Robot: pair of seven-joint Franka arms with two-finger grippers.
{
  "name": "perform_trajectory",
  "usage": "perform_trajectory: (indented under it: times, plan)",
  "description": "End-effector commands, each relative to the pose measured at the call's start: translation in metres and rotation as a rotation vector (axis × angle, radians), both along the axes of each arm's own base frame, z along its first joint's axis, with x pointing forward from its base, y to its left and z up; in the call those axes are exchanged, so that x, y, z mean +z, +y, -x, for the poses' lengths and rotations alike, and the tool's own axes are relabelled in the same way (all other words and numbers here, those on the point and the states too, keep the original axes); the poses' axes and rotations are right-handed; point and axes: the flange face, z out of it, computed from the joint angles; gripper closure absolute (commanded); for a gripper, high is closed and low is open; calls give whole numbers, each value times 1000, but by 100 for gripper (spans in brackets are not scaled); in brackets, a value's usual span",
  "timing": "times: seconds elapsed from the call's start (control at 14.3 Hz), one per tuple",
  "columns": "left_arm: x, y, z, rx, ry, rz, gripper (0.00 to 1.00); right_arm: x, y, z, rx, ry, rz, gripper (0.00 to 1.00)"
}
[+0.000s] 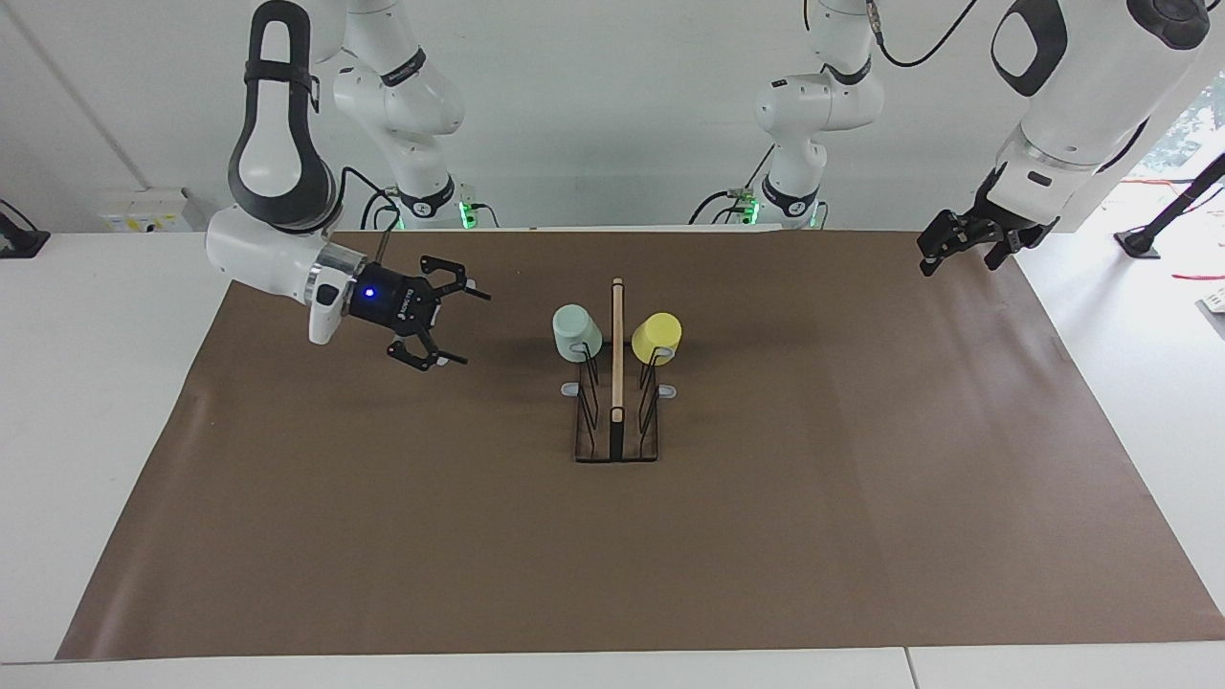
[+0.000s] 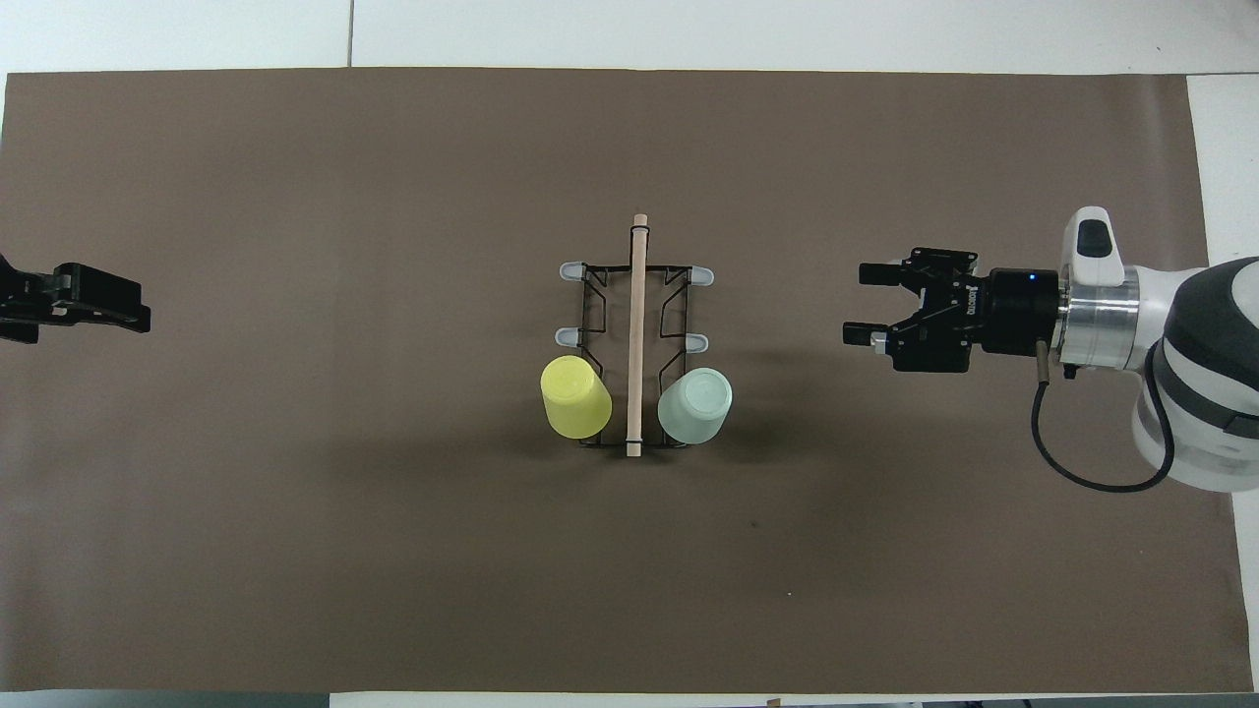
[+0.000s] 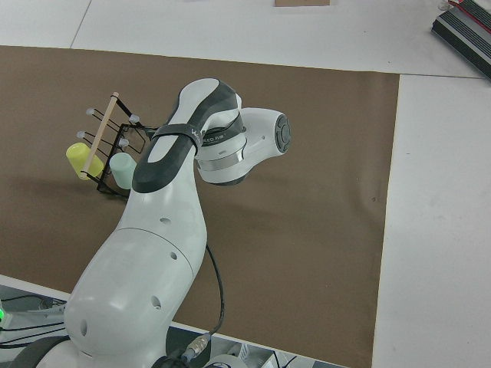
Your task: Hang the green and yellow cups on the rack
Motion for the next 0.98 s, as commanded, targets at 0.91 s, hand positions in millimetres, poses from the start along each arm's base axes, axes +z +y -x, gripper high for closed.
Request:
perform_trajectory:
  times: [0.91]
  plan:
    - [2, 2, 3, -6, -11, -19, 0, 164, -70, -26, -395, 546, 934, 0]
